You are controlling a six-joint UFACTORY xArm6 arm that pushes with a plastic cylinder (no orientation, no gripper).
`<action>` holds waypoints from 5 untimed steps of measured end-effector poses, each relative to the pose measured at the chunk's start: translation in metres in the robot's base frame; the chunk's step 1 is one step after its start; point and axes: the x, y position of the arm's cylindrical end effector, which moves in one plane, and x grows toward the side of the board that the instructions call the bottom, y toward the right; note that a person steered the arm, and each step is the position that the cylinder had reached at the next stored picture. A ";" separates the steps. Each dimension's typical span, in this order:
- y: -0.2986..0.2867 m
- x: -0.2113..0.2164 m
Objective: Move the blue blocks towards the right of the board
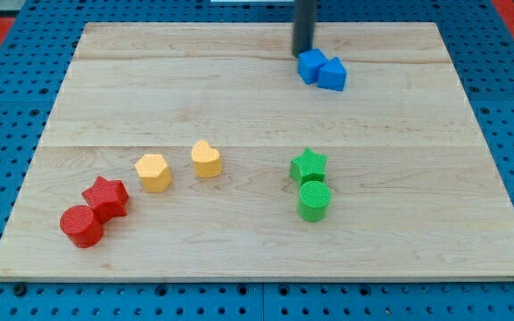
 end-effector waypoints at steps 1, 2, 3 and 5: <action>0.043 0.009; 0.099 0.031; 0.083 0.019; 0.053 0.087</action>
